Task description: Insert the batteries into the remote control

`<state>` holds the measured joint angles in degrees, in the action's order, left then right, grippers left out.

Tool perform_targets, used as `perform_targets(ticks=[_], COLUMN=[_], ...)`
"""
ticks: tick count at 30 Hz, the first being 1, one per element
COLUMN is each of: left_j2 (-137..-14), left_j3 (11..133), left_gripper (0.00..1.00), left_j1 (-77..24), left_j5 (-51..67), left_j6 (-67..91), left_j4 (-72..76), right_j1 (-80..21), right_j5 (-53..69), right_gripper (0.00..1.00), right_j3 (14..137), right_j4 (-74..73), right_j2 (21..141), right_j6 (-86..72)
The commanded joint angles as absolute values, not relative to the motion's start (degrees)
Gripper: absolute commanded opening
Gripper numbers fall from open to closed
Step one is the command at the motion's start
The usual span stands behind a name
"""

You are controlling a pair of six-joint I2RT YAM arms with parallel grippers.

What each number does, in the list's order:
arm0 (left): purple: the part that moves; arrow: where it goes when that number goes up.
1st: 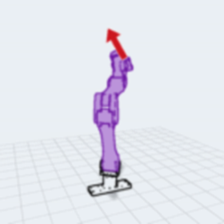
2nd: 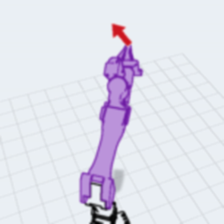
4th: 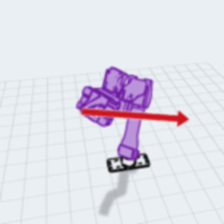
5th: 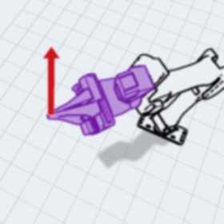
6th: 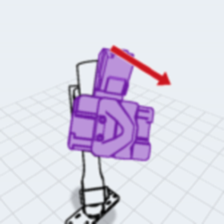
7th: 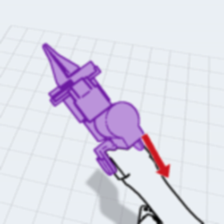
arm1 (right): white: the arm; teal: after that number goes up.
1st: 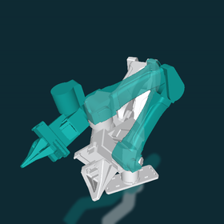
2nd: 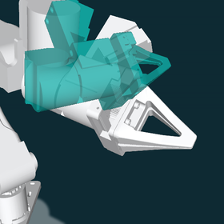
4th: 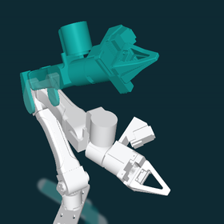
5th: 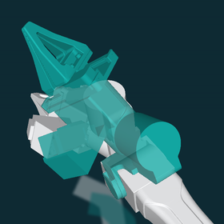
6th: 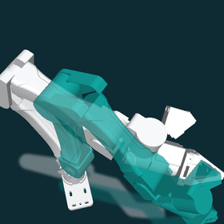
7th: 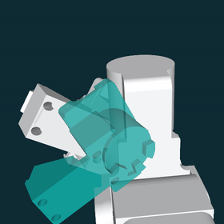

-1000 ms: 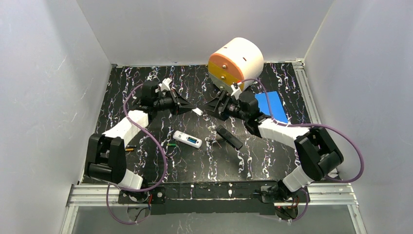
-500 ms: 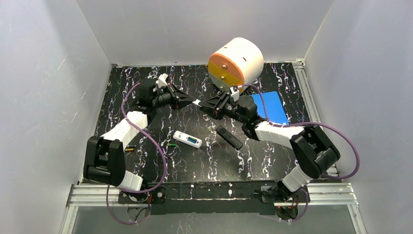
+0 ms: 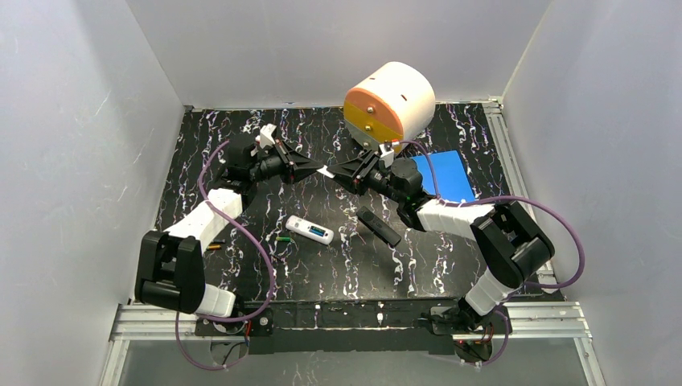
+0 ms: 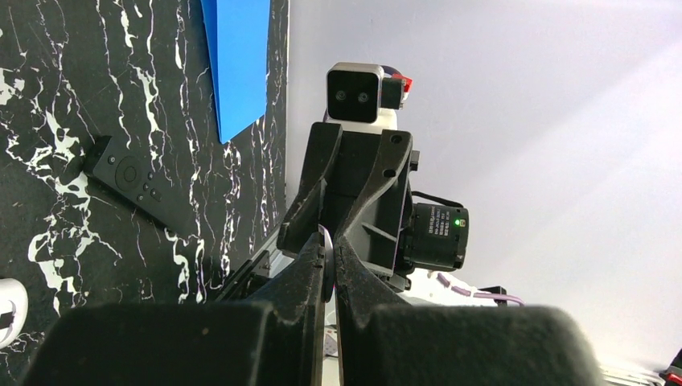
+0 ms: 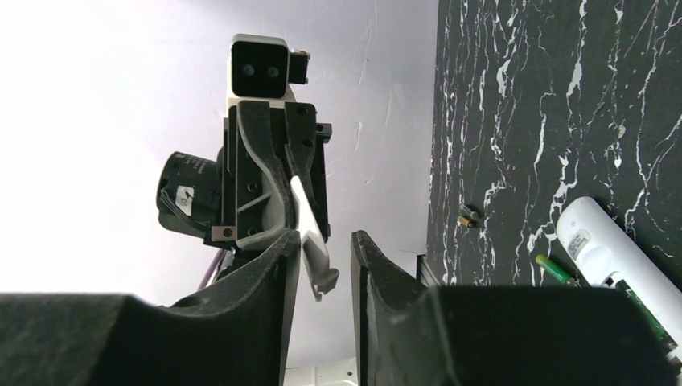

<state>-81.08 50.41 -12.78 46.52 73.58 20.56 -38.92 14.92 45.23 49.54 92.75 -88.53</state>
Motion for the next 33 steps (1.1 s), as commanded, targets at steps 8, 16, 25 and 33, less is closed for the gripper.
perform_targets(ticks=[8,16,25,33], left_j2=[-78.0,-78.0,-78.9,-79.6], left_j3=[49.4,49.1,49.5,48.9], left_gripper=[0.00,0.00,0.00,0.35], left_j1=[-12.6,-12.6,-12.5,-12.5], left_j5=[47.5,46.4,46.6,46.7], left_j6=[73.2,72.9,72.7,72.7], left_j4=[21.6,21.6,21.6,21.6], right_j1=[-39.1,-39.4,-39.4,-39.5], right_j5=[14.2,15.0,14.4,14.9], right_gripper=[0.16,0.35,0.27,0.05], right_j3=[47.1,45.9,44.4,45.0], right_j4=[54.0,55.0,56.2,53.6], right_j2=[92.9,92.0,90.9,90.8], right_j6=[-89.2,-88.8,-89.0,-87.1])
